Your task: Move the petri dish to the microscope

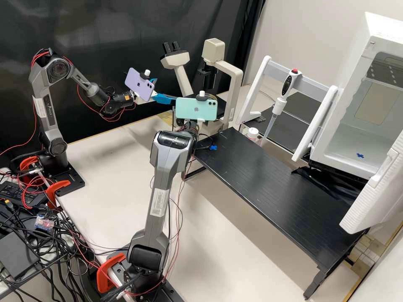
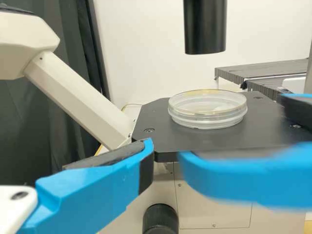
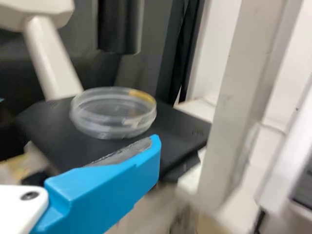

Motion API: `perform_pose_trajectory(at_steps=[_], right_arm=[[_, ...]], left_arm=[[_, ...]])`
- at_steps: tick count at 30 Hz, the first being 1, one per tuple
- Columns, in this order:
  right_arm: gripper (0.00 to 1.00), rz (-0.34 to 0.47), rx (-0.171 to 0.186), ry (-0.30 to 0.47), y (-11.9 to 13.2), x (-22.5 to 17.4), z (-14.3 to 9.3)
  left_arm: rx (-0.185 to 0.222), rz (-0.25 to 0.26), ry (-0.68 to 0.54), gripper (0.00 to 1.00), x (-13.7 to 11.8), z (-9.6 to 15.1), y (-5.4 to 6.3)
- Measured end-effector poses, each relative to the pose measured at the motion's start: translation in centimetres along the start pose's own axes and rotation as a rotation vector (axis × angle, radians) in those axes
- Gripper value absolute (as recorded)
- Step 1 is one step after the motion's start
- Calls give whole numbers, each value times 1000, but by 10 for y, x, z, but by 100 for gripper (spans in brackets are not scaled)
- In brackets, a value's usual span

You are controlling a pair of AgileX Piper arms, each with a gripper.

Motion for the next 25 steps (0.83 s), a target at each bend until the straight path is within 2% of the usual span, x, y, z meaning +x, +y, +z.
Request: perform_pose_trajectory(at_steps=[1, 2, 3, 8, 12, 15, 18, 20, 23, 25], right_arm=[[100, 0, -2, -13, -5, -16, 4], [100, 44, -14, 13, 0, -30, 0], [100, 54, -23, 17, -2, -42, 2], [100, 202, -31, 95, 10, -101, 1], [100, 316, -41, 63, 26, -152, 20], [100, 375, -31, -25, 33, -187, 37], [100, 438, 0, -134, 36, -215, 53], [100, 502, 31, -235, 39, -235, 66], [100, 556, 76, -325, 40, -254, 80], [100, 596, 124, -383, 41, -266, 91]], left_arm=[[0, 0, 0, 100, 0, 0, 0], [0, 0, 0, 100, 0, 0, 0], [0, 0, 0, 100, 0, 0, 0], [0, 0, 0, 100, 0, 0, 0], [0, 0, 0, 100, 0, 0, 0], [0, 0, 0, 100, 0, 0, 0], [0, 0, 0, 100, 0, 0, 0], [0, 0, 0, 100, 0, 0, 0], [0, 0, 0, 100, 0, 0, 0], [0, 0, 0, 100, 0, 0, 0]])
